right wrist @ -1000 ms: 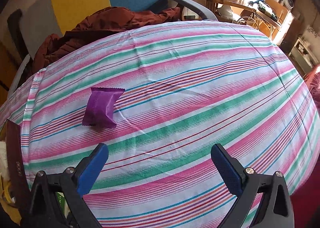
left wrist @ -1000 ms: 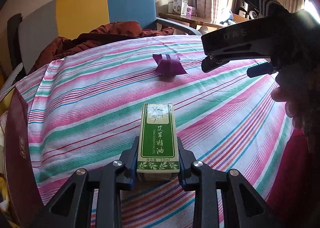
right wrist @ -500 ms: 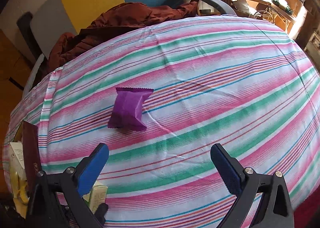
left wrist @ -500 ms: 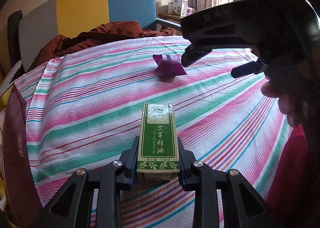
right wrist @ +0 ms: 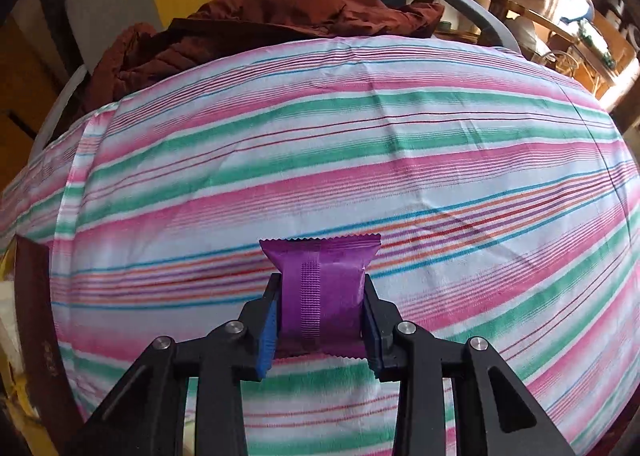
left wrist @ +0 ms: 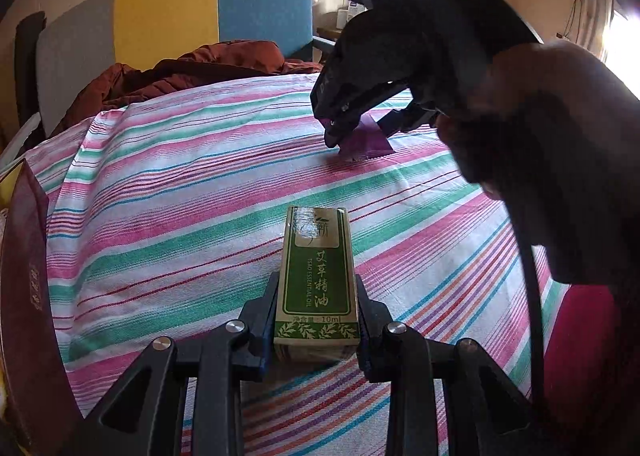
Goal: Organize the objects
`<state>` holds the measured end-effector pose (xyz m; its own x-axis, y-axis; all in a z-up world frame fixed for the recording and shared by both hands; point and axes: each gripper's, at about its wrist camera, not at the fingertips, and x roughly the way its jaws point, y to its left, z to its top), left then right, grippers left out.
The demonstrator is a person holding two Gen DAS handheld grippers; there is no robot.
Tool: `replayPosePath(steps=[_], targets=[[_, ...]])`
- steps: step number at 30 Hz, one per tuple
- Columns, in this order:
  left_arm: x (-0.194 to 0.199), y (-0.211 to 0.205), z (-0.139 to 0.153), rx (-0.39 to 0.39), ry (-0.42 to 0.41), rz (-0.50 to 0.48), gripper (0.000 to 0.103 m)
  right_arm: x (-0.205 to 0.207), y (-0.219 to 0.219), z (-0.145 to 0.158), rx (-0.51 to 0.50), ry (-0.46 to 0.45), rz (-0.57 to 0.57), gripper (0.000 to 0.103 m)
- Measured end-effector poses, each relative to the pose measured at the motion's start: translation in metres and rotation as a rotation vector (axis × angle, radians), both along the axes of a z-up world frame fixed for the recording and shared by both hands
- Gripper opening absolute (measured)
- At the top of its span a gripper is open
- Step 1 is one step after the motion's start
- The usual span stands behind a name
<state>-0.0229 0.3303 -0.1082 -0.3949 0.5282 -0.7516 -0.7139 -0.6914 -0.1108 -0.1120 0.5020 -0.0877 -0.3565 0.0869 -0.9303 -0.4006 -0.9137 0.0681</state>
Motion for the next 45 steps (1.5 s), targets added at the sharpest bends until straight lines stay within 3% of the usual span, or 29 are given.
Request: replayPosePath(steps=[4, 9, 23, 34, 45], targets=[[-0.001, -0.001, 0.000, 0.001, 0.000, -0.001, 0.031, 0.037, -0.015, 0.012, 0.010, 0.001, 0.067, 0.036], [0.000, 0.001, 0.000, -0.009, 0.011, -0.001, 0.031, 0.072, -0.020, -0.008, -0.053, -0.051, 0.061, 0.036], [0.006, 0.002, 0.000, -0.034, 0.038, 0.002, 0.031, 0.057, -0.027, -0.014, 0.041, -0.053, 0.112, 0.036], [0.010, -0.003, 0.006, -0.081, 0.036, 0.023, 0.030, 0.054, -0.026, -0.010, 0.052, -0.031, 0.121, 0.036], [0.025, -0.036, 0.055, -0.038, 0.100, 0.067, 0.030, 0.058, -0.032, -0.001, 0.055, 0.012, 0.151, 0.036]])
